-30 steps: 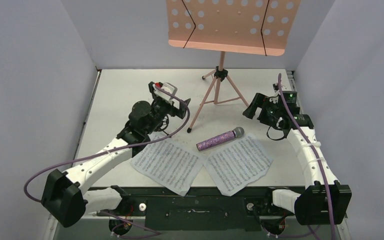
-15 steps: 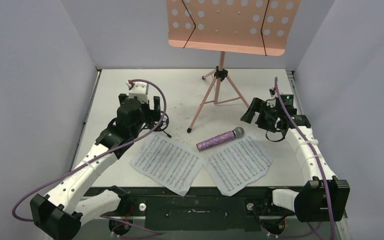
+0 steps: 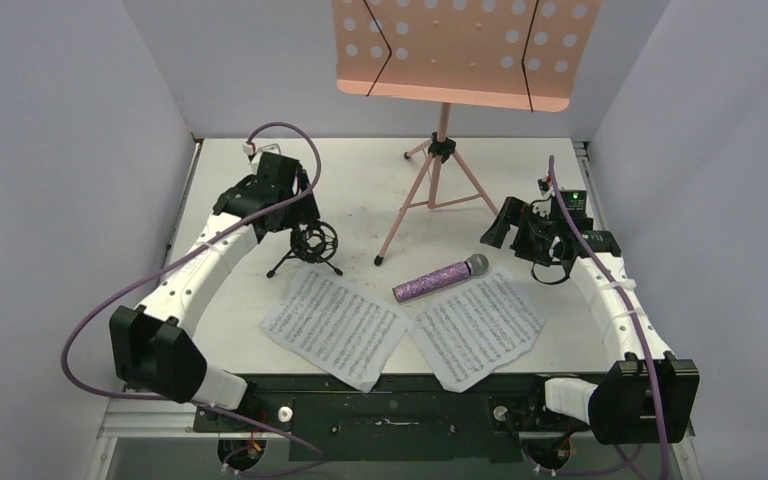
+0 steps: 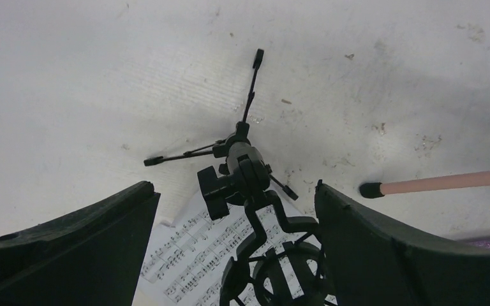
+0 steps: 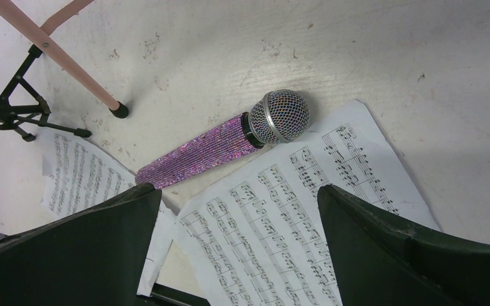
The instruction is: Set up the instrument practice props
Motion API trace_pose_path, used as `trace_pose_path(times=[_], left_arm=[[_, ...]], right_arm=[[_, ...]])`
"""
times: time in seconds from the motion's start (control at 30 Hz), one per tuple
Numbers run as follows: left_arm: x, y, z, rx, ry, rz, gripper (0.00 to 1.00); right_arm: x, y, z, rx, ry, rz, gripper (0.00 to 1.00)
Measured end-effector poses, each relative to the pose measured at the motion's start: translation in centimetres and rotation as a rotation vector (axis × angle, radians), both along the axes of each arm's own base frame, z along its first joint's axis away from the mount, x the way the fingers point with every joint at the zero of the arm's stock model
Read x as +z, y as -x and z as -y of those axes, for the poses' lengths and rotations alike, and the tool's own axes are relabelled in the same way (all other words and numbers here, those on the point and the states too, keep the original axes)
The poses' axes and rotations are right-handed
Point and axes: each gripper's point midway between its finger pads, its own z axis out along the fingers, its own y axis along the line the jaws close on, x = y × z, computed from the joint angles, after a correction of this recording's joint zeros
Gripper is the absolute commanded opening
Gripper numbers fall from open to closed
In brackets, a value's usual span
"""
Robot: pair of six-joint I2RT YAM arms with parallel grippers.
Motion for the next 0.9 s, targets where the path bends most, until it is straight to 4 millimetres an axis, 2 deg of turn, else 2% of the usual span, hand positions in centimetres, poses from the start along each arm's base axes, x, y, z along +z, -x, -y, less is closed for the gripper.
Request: trace_pose_path(times=[0.1,0.3,0.5,0.57,0.67,0.9], left_arm=[[-1.9,0.2,0.0,0.044,0.019,-0.089,0.89],[-3.5,0.3,0.3,0.094,0.063,-0.156,0.68],[-3.8,-0.2,0.9,0.122,0.1,-0.169,0.58],[-3.8,-0.7,1.3,0.126,0.118,-0.169,0.49],[-3.7,-1.3,1.7,0.14,0.137,-0.166,0.41],[-3.6,-2.4,2.4,0.171,0.186,-0.151,0.37]], right_arm=[[0.0,0.0,0.0,0.0,0.0,0.0,1.0],[0.0,0.0,0.0,0.0,0.0,0.0,0.95],[0.0,0.0,0.0,0.001,-0.001,0.0,0.95],[0.0,0.0,0.0,0.001,-0.001,0.0,0.95],[0.0,0.0,0.0,0.002,-0.002,0.0,0.94],[0.0,0.0,-0.1,0.005,-0.006,0.0,0.94]])
